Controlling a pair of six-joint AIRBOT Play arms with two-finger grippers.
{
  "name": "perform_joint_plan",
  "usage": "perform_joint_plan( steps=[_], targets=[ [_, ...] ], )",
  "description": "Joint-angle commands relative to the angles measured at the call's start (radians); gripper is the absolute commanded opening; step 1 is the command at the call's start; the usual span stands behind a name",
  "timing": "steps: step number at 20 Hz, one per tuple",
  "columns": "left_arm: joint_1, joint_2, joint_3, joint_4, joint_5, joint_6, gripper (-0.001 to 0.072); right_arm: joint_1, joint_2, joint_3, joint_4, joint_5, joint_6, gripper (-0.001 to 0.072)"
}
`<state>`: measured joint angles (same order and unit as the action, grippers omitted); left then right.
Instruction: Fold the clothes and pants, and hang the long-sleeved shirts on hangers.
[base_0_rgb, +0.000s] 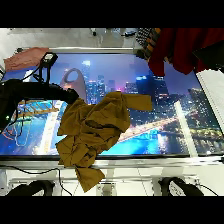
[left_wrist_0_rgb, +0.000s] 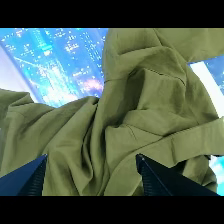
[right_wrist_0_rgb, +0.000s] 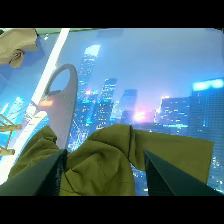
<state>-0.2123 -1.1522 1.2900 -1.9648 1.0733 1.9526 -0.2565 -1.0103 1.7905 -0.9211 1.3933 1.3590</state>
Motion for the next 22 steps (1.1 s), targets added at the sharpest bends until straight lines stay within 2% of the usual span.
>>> perform_joint_plan(
  steps=[1,7,10,11,12,13,15,17,20,22],
  targets=[
    [0.000,-0.003,0.000,0.000,0.000,0.000,0.0650,0.001,0.000,0.000,0.000,0.000,0.000,0.0570],
    [0.000,-0.044,0.000,-0.004,0.025,-0.001,0.0650,0.001,-0.001,0.000,0.001,-0.001,0.000,0.0570],
    [0.000,-0.055,0.000,-0.004,0.058,-0.001,0.0650,0.001,-0.002,0.000,-0.001,-0.050,0.000,0.0568],
    [0.000,-0.057,0.000,-0.004,0.082,0.000,0.0650,0.002,-0.004,0.000,0.001,-0.056,-0.016,0.0549],
    [0.000,-0.062,-0.002,-0.003,0.119,0.000,0.0650,0.002,-0.012,0.000,0.006,-0.024,-0.090,0.0499],
    [0.000,-0.066,-0.011,-0.003,0.154,0.000,0.0650,0.002,-0.029,-0.010,0.017,0.033,-0.168,0.0484],
    [-0.007,-0.062,-0.076,-0.003,0.168,0.000,0.0650,0.013,-0.060,-0.099,0.047,0.098,-0.311,0.0497],
    [-0.041,-0.061,-0.169,-0.004,0.178,0.001,0.0651,0.060,-0.085,-0.264,0.055,0.087,-0.448,0.0497],
    [-0.127,-0.053,-0.306,-0.004,0.112,0.030,0.0651,0.183,-0.136,-0.554,0.036,-0.039,-0.582,0.0497],
    [-0.179,-0.050,-0.330,-0.004,0.016,0.028,0.0652,0.280,-0.174,-0.706,-0.020,-0.248,-0.620,0.0496]
  ],
)
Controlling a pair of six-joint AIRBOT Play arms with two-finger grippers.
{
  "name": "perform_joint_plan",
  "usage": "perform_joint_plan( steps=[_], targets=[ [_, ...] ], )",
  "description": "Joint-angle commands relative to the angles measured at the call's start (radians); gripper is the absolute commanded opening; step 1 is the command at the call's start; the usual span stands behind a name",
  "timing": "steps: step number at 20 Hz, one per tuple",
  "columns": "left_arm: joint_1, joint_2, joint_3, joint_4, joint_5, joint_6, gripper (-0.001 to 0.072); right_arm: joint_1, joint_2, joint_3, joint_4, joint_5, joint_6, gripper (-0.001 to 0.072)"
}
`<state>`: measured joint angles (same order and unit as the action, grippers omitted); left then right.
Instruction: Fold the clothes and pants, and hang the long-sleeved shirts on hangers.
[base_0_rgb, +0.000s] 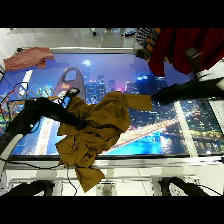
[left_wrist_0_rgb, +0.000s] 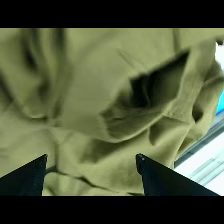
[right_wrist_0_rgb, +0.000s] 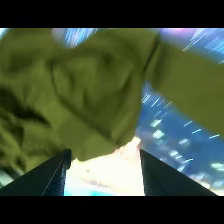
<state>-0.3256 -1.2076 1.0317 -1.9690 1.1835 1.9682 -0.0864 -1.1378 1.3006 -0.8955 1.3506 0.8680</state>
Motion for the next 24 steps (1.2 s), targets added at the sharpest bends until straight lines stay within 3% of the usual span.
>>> perform_joint_plan(
  steps=[1,3,6,9,14,15,16,17,18,19,24],
  targets=[
    [-0.085,0.006,-0.072,0.001,-0.149,0.010,0.0651,0.154,-0.070,-0.268,-0.054,-0.315,-0.129,0.0496],
    [-0.107,0.005,-0.072,0.004,-0.253,0.009,0.0650,0.240,-0.144,-0.314,-0.063,-0.462,-0.121,0.0496],
    [-0.109,0.005,-0.071,0.068,-0.299,-0.043,0.0650,0.332,-0.256,-0.314,-0.144,-0.554,-0.051,0.0496],
    [-0.109,0.004,-0.072,0.170,-0.299,-0.076,0.0650,0.397,-0.322,-0.314,-0.187,-0.539,-0.052,0.0496],
    [-0.109,-0.017,-0.072,0.172,-0.309,-0.088,0.0640,0.472,-0.325,-0.314,-0.186,-0.500,-0.157,0.0496],
    [-0.109,-0.030,-0.072,0.154,-0.309,-0.103,0.0603,0.478,-0.325,-0.314,-0.185,-0.495,-0.165,0.0495],
    [-0.110,-0.044,-0.072,0.135,-0.309,-0.102,0.0405,0.480,-0.325,-0.314,-0.185,-0.488,-0.165,0.0465],
    [-0.113,-0.060,-0.072,0.128,-0.309,-0.102,0.0199,0.480,-0.325,-0.314,-0.181,-0.476,-0.175,0.0334],
    [-0.116,-0.074,-0.072,0.128,-0.307,-0.102,0.0068,0.480,-0.325,-0.314,-0.182,-0.468,-0.183,0.0124],
    [-0.118,-0.083,-0.072,0.128,-0.306,-0.103,0.0032,0.480,-0.325,-0.314,-0.182,-0.467,-0.183,0.0057],
    [-0.096,0.026,-0.040,0.153,-0.306,-0.103,0.0031,0.479,-0.264,-0.221,-0.183,-0.417,-0.140,0.0053]
  ],
)
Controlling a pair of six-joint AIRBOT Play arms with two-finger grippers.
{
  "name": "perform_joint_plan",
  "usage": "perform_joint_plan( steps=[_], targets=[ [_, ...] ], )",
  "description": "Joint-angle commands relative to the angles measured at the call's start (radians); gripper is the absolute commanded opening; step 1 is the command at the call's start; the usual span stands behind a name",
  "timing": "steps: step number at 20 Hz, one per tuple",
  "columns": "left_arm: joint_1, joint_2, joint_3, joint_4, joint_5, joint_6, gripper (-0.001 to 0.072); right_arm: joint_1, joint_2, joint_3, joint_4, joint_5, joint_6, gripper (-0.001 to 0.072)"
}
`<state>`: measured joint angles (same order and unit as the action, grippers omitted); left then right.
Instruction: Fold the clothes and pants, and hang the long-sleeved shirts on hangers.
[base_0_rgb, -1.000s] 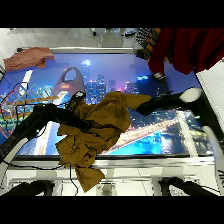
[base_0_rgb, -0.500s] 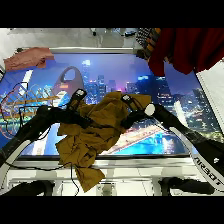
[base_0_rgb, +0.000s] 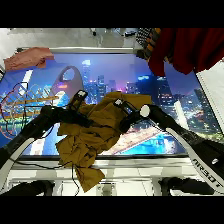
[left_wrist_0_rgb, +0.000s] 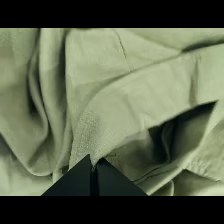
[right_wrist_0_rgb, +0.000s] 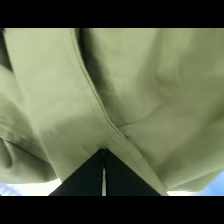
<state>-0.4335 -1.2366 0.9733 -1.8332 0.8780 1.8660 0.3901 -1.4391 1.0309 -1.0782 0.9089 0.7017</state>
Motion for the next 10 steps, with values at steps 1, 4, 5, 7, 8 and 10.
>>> perform_joint_plan(
  steps=[1,4,5,7,8,10],
  targets=[
    [0.019,0.100,0.033,0.038,0.000,0.000,0.0031,0.002,0.066,0.077,-0.001,0.031,0.035,0.0054],
    [0.034,0.199,0.053,0.078,0.003,0.000,0.0030,0.003,0.116,0.103,0.000,0.058,0.076,0.0494],
    [0.034,0.209,0.053,0.079,0.014,0.000,0.0031,0.005,0.109,0.099,-0.002,0.092,0.084,0.0547],
    [0.033,0.202,0.052,0.075,0.028,-0.001,0.0030,0.028,0.102,0.063,-0.011,0.084,0.124,0.0552],
    [0.030,0.194,0.053,0.068,0.027,-0.001,0.0030,0.056,0.100,0.043,-0.010,0.067,0.128,0.0553],
    [0.028,0.174,0.052,0.060,0.027,-0.008,0.0030,0.135,0.096,0.005,-0.018,-0.021,0.156,0.0553]
  ],
)
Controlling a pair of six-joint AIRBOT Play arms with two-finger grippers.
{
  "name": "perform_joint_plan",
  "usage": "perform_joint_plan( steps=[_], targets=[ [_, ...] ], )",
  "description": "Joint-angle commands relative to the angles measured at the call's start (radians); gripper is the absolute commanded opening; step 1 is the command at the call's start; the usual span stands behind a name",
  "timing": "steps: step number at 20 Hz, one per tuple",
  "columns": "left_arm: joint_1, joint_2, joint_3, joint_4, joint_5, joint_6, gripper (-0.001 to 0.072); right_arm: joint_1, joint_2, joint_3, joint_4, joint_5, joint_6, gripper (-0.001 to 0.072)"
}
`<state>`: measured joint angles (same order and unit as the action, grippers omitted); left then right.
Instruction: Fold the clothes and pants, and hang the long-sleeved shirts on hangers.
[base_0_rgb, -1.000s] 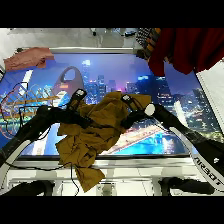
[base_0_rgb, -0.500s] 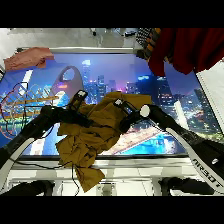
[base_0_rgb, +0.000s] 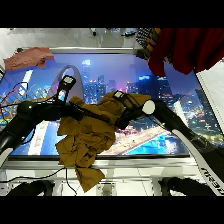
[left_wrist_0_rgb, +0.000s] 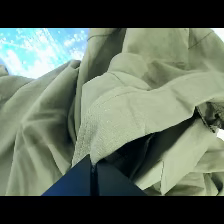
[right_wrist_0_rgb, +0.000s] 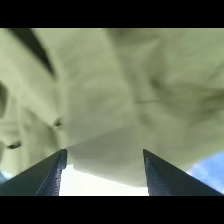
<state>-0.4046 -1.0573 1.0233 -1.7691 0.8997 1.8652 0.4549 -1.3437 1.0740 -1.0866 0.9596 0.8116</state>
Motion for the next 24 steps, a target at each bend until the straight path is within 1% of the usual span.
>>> perform_joint_plan(
  steps=[1,2,4,5,6,8,9,11,12,13,15,16,18,19,21,24],
  targets=[
    [-0.001,-0.013,0.003,-0.016,0.006,-0.006,0.0031,0.114,0.000,-0.058,-0.042,-0.169,0.122,0.0551],
    [-0.002,-0.019,0.002,-0.020,0.006,-0.007,0.0030,0.146,-0.004,-0.069,-0.111,-0.276,0.272,0.0549],
    [-0.005,-0.021,0.003,-0.023,0.010,-0.006,0.0031,0.163,-0.023,-0.071,-0.301,-0.403,0.600,0.0537],
    [-0.006,-0.020,0.003,-0.022,0.017,-0.006,0.0031,0.151,-0.030,-0.071,-0.381,-0.416,0.719,0.0486],
    [-0.006,-0.021,0.003,-0.022,0.027,-0.006,0.0031,0.134,-0.035,-0.071,-0.414,-0.412,0.774,0.0486],
    [-0.006,-0.020,0.003,-0.019,0.040,-0.006,0.0030,0.089,-0.034,-0.071,-0.418,-0.393,0.778,0.0485],
    [-0.006,-0.020,0.003,-0.019,0.043,-0.006,0.0030,0.066,-0.035,-0.071,-0.418,-0.390,0.777,0.0445],
    [-0.007,-0.020,0.003,-0.020,0.042,-0.006,0.0030,0.039,-0.048,-0.071,-0.419,-0.392,0.756,0.0255],
    [-0.007,-0.020,0.003,-0.020,0.042,-0.006,0.0030,0.032,-0.064,-0.074,-0.420,-0.391,0.747,0.0178],
    [-0.007,-0.019,0.003,-0.020,0.042,-0.006,0.0031,0.028,-0.086,-0.076,-0.418,-0.380,0.747,0.0053],
    [-0.007,-0.008,0.004,-0.022,0.042,-0.006,0.0030,0.024,-0.091,-0.071,-0.412,-0.351,0.744,0.0054],
    [-0.006,0.005,0.005,-0.019,0.039,-0.006,0.0030,0.024,-0.072,-0.056,-0.413,-0.336,0.724,0.0054],
    [-0.001,0.043,0.032,0.040,0.039,-0.007,0.0031,0.020,-0.001,0.023,-0.415,-0.283,0.614,0.0054],
    [0.006,0.066,0.061,0.074,0.039,-0.006,0.0030,0.008,0.045,0.089,-0.415,-0.244,0.570,0.0054],
    [0.034,0.109,0.150,0.124,0.038,-0.006,0.0031,-0.036,0.134,0.241,-0.413,-0.194,0.531,0.0054],
    [0.084,0.150,0.343,0.131,0.020,0.002,0.0031,-0.088,0.239,0.513,-0.379,-0.113,0.476,0.0051]
  ],
)
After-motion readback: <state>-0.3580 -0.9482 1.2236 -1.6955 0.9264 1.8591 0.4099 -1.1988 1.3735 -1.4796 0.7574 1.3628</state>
